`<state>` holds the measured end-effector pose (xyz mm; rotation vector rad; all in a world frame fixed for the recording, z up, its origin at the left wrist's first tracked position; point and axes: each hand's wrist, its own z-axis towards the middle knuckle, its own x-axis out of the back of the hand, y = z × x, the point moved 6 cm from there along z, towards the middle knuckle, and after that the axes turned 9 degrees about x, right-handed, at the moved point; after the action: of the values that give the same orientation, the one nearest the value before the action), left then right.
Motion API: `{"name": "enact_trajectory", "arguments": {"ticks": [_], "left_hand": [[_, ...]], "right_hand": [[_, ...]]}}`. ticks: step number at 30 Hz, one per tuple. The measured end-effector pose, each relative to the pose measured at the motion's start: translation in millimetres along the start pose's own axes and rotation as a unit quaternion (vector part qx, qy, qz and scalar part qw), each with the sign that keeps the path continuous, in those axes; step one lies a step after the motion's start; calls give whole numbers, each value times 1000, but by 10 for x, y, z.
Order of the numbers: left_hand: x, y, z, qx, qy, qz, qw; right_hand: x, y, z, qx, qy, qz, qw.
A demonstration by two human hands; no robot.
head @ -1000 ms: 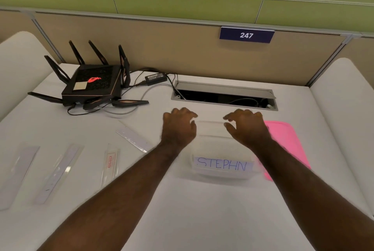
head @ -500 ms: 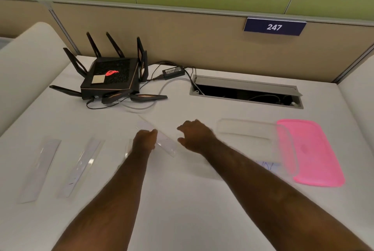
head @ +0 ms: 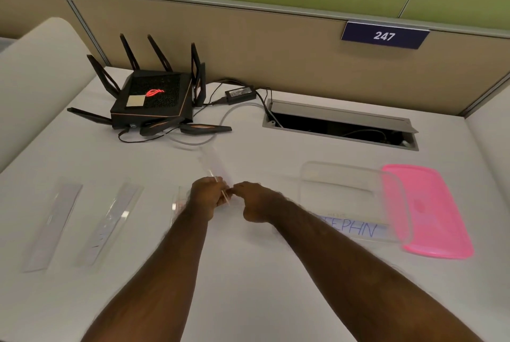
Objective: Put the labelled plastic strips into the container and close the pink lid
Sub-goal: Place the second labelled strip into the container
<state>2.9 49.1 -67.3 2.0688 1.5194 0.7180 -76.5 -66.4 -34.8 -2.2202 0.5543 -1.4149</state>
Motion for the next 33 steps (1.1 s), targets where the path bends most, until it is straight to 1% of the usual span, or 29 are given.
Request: {"name": "enact_trajectory", "arguments": {"ticks": [2, 4, 5, 7, 10, 15, 17, 20, 24, 28, 33], "left_hand": [[17, 61, -116, -14, -12, -12, 1000], [24, 151, -253, -31, -46, -44, 998], [19, 209, -330, -41, -64, -43, 996], [6, 328, -493, -59, -95, -12, 994], [-37, 507, -716, -81, -140, 68, 985], [-178, 704, -971, -95, -214, 143, 962], [-253, 732, -1030, -89, -246, 166, 951], [-388, 737, -1081, -89, -278, 204, 935], [-623, 730, -1124, -105, -309, 260, 909], [-904, 762, -1207, -155, -289, 354, 876], [-1270, 861, -1359, -217, -290, 422, 831]], "right_hand": [[69, 1, -26, 25, 16, -27, 999], [198, -2, -53, 59, 52, -73, 994], [282, -2, -69, 72, 71, -99, 990], [477, 7, -113, 84, 114, -148, 979], [791, 71, -219, 84, 175, -210, 958], [1228, 281, -530, 85, 212, -236, 945], [1355, 355, -687, 89, 222, -238, 941], [1447, 485, -965, 92, 217, -230, 944], [1431, 709, -1345, 84, 202, -145, 965], [1379, 967, -1655, 50, 186, -74, 978], [1409, 1337, -2022, -24, 204, -45, 978]]}}
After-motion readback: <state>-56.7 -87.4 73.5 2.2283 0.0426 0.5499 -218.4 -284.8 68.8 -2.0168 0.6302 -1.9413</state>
